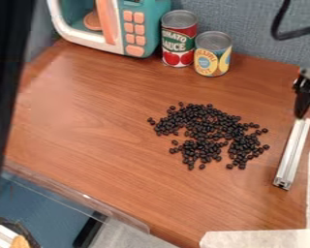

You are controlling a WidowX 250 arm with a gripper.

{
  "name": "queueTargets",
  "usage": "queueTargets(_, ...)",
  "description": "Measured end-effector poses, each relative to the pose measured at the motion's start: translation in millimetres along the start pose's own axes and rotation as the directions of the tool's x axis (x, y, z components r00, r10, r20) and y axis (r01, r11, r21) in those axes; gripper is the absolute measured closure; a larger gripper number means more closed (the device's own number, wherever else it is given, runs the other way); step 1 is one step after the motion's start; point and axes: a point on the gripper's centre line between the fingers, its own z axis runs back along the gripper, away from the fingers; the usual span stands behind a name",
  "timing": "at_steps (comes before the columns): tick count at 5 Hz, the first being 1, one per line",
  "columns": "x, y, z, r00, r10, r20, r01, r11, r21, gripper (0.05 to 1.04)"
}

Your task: Sweep into pile

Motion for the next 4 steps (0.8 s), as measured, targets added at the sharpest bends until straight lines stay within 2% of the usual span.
queueTargets(1,-15,0,-12,1.000,0.007,-0.029,-0.008,1.000,-0.022,0.083)
queueTargets(2,-27,5,-30,0.999,0.011,-0.033,-0.013,0.999,-0.041,0.083)
queueTargets(4,-19,16,-40,0.998,-0.009,0.057,0.010,1.000,-0.019,0.083)
